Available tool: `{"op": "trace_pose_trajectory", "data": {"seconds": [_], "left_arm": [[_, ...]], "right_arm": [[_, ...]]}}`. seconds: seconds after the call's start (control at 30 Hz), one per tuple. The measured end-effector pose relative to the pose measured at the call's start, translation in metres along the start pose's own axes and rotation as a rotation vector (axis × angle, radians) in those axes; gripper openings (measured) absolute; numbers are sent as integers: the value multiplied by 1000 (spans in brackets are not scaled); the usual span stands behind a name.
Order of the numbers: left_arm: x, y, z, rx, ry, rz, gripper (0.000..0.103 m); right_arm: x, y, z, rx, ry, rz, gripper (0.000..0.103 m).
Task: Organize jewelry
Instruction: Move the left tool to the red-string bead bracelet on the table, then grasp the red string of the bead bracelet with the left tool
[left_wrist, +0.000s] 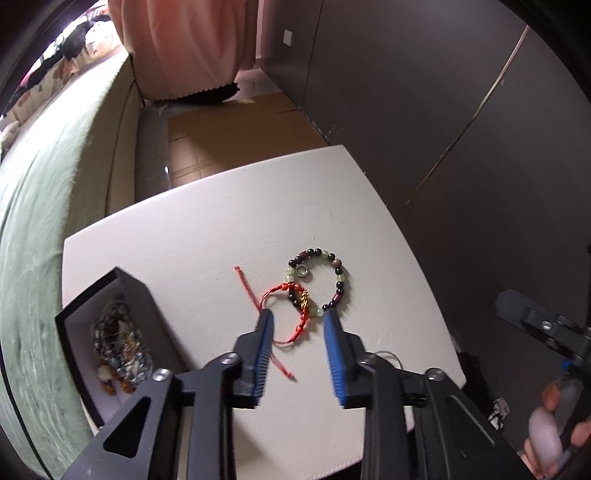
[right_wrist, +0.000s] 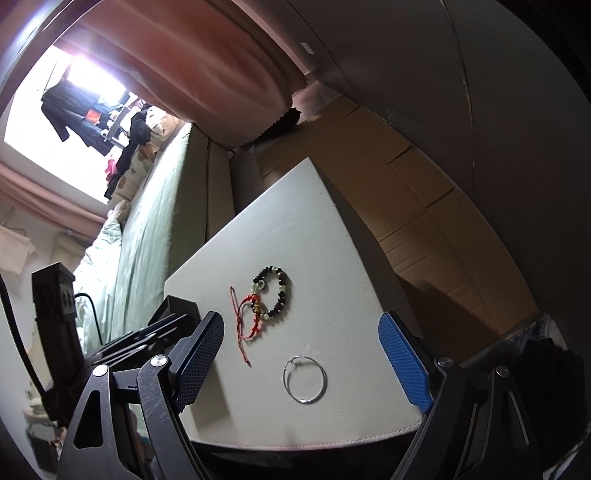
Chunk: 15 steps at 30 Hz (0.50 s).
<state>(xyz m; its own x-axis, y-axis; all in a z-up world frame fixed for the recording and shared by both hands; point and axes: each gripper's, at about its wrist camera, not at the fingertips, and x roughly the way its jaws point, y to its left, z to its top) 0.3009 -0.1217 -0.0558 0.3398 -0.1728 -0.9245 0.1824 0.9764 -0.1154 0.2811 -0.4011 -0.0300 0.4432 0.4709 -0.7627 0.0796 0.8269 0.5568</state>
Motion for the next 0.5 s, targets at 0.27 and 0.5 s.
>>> {"op": "trace_pose_trajectory", "data": {"seconds": [0.27, 0.5], "left_arm": [[40, -16, 10, 21, 45, 48, 12], [67, -20, 14, 28, 88, 76, 8]], "right_arm": [[-1, -11, 5, 36, -12, -16, 87], [3, -21, 10, 72, -7, -14, 87]]}}
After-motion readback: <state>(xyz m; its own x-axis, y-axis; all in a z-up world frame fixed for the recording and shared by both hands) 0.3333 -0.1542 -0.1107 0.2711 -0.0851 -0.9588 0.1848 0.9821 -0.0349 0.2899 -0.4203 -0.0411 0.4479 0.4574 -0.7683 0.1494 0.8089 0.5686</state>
